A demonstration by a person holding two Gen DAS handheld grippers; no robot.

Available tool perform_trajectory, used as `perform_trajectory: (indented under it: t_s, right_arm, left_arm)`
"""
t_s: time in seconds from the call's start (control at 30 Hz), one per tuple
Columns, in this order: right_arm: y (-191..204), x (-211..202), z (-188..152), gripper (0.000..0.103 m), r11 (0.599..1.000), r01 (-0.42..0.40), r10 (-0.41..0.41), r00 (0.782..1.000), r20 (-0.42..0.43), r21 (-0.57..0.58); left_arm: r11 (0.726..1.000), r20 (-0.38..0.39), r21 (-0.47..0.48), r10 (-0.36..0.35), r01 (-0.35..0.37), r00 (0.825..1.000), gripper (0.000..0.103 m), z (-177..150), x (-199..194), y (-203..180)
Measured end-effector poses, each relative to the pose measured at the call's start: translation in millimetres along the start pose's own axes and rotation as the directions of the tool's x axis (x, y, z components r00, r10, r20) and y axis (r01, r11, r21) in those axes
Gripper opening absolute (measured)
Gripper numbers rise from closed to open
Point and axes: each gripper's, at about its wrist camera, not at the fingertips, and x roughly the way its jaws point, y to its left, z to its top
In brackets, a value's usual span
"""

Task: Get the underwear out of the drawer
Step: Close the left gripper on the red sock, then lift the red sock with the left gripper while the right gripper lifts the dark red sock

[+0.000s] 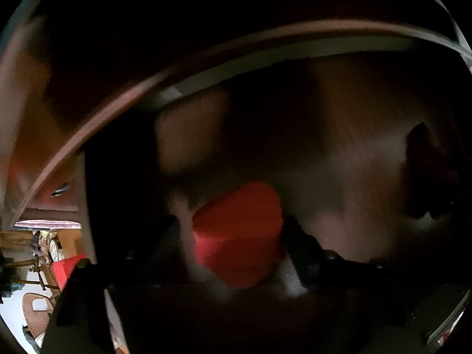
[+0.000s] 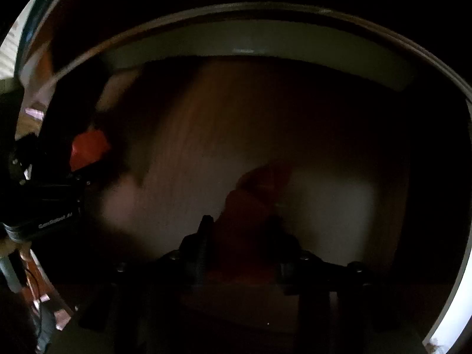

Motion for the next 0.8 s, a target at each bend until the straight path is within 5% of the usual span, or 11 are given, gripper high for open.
perform_trajectory:
  t_s: [0.07,0.23,0.43,0.67,0.8]
  right_arm:
    - [-1,-10,-7,0.037,1.000,-0.005,0.005,0.999,0.052,0.006]
    - [7,-33,-27,0.037,1.000,0.008,-0.010,0.975,0.221,0.012]
    - [16,-57,-50,0.037,0.998,0.039,-0.055,0.913,0.404,0.048]
    - [15,-61,-51,0.037,0.995,0.075,-0.095,0.877,0.471,0.061]
    - [8,-62,-55,0.037,0.994,0.063,-0.101,0.853,0.512,0.090]
  left_arm:
    - [0.997,0.015,-0.016,-0.078,0.079,0.997,0.041,-1,-2,0]
    - [0.956,0.157,-0.089,-0.265,0.281,0.951,0.035,-11,-20,9]
    - [0.908,0.327,-0.135,-0.338,0.397,0.883,0.034,-32,-37,16]
    - [0.926,0.414,-0.149,-0.260,0.347,0.872,0.034,-64,-57,-24]
    - [0.958,0.459,-0.171,-0.129,0.229,0.879,0.034,-69,-69,-40]
